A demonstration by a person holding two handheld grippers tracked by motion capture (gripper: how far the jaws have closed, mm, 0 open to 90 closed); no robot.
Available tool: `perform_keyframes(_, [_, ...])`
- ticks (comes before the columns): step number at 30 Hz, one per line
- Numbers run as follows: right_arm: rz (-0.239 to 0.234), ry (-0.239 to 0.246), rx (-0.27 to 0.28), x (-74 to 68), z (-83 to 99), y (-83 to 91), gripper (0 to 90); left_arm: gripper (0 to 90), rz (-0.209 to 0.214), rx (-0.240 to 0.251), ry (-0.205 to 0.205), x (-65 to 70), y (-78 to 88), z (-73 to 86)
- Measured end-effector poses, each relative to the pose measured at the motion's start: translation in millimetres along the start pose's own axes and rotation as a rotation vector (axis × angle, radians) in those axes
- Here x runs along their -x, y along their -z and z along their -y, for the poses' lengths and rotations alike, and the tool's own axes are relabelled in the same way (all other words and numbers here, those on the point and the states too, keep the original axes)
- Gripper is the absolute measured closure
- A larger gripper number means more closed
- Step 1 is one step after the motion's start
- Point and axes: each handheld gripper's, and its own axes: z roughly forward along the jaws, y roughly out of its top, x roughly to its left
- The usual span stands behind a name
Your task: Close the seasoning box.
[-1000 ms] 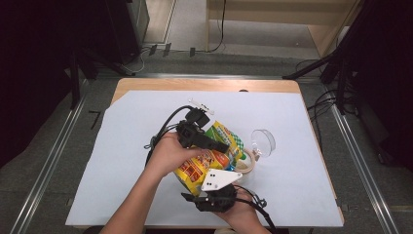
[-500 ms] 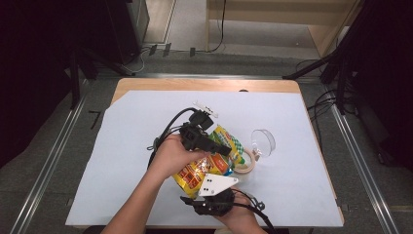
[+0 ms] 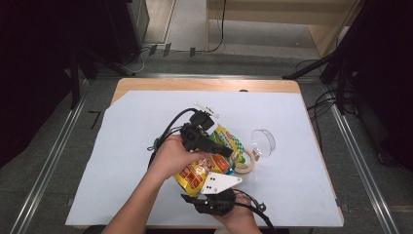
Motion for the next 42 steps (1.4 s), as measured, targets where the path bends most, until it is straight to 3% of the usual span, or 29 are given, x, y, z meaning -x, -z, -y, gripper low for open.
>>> perform_keyframes(6, [-0.007,-0.019,0.015,0.5,-0.5,1.4,64.6,61.6,0.0,-0.001,0.009,-1.1,3.7,2.1])
perform_keyframes(11, [-0.029,-0.102,0.065,9.8,-3.7,8.3,64.2,60.1,-0.002,0.019,0.015,-0.9,6.4,4.2])
perform_keyframes(14, [-0.029,-0.133,0.085,14.2,-4.8,12.6,63.7,59.7,0.0,0.033,0.023,0.5,11.2,4.6])
perform_keyframes(17, [-0.035,-0.156,0.09,16.7,-5.2,13.6,63.4,61.7,-0.026,0.034,0.017,3.5,14.7,5.1])
perform_keyframes(24, [-0.047,-0.133,0.084,15.3,-8.3,11.4,62.1,69.7,-0.081,0.028,-0.003,11.2,16.6,3.6])
perform_keyframes(30, [-0.058,-0.053,0.052,11.5,-12.7,8.1,57.4,71.4,-0.082,0.035,0.008,9.5,19.1,3.3])
perform_keyframes(33, [-0.036,-0.027,0.029,11.5,-14.5,7.2,64.7,71.5,-0.083,0.03,0.0,11.0,18.7,1.8])
perform_keyframes(36, [-0.029,-0.025,0.019,13.6,-16.8,7.2,65.8,71.3,-0.107,0.024,-0.003,14.3,18.9,-1.7])
perform_keyframes(42, [-0.038,-0.041,0.027,17.1,-24.6,3.6,66.0,71.4,-0.112,0.039,0.008,9.8,25.0,-3.9])
